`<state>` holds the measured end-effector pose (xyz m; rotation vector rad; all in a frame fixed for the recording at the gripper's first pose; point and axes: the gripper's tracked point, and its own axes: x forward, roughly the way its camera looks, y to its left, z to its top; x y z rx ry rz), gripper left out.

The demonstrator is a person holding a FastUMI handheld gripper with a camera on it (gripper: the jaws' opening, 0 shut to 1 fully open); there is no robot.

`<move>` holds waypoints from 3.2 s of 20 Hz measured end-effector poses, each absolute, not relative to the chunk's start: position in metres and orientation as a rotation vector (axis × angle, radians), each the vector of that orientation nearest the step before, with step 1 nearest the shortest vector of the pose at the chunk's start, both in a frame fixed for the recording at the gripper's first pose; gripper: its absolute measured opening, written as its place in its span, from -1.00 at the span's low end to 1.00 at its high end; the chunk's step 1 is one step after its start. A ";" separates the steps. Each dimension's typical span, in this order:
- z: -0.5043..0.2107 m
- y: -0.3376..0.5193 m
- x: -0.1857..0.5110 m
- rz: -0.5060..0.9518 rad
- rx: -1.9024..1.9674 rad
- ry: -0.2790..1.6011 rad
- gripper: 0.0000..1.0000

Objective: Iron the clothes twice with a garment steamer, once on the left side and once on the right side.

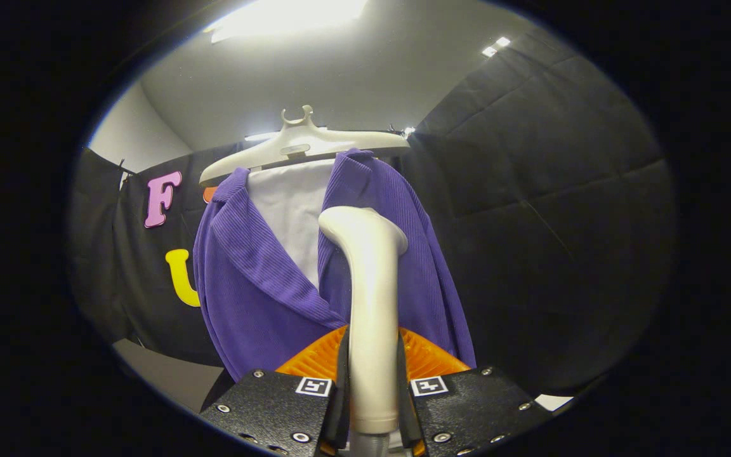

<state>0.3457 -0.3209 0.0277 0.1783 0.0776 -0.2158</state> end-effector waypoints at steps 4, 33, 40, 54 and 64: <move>0.005 -0.324 0.339 -0.218 0.187 0.118 -0.38; -0.156 -0.306 0.246 -0.275 0.278 0.367 -0.38; -0.204 -0.298 0.232 -0.289 0.299 0.467 -0.38; -0.323 -0.278 0.182 -0.367 0.397 0.701 -0.38; -0.375 -0.239 0.139 -0.360 0.404 0.835 -0.37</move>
